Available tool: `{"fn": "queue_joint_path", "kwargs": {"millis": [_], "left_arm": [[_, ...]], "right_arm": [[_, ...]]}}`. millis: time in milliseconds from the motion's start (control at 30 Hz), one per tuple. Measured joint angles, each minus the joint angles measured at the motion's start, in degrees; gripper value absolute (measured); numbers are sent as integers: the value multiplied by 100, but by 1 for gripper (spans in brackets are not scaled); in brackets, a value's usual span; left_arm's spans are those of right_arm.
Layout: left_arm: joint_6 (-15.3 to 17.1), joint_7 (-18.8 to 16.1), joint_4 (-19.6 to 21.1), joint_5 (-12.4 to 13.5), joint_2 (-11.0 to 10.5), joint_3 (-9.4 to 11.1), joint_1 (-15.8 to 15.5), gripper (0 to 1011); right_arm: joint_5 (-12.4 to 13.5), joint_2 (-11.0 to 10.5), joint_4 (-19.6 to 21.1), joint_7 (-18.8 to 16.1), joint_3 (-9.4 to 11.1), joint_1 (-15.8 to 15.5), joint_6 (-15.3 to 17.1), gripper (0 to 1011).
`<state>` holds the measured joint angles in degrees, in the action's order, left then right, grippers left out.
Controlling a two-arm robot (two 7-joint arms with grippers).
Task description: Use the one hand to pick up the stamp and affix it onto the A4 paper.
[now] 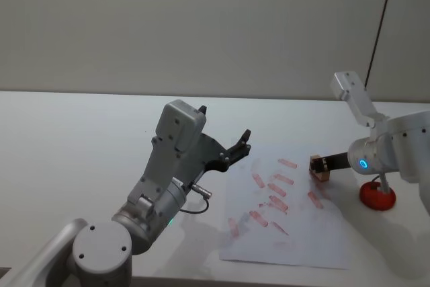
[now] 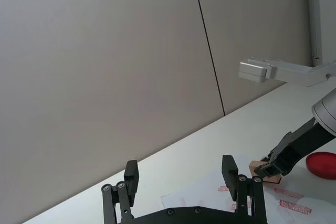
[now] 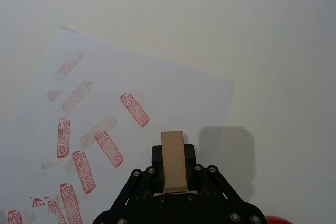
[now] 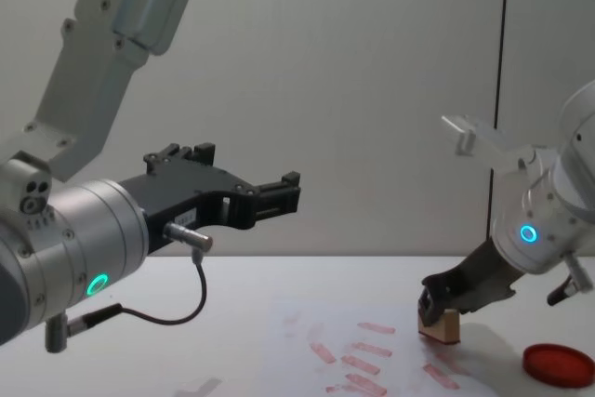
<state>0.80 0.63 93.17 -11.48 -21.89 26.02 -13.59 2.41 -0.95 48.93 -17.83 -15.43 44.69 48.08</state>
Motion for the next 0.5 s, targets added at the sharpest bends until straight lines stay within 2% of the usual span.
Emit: {"fn": "queue_joint_path", "kwargs": {"millis": [500], "left_arm": [[0,0,0,0,0,0,0,1002]], "right_arm": [[50,26,-235,3,55,108,31,217]]}}
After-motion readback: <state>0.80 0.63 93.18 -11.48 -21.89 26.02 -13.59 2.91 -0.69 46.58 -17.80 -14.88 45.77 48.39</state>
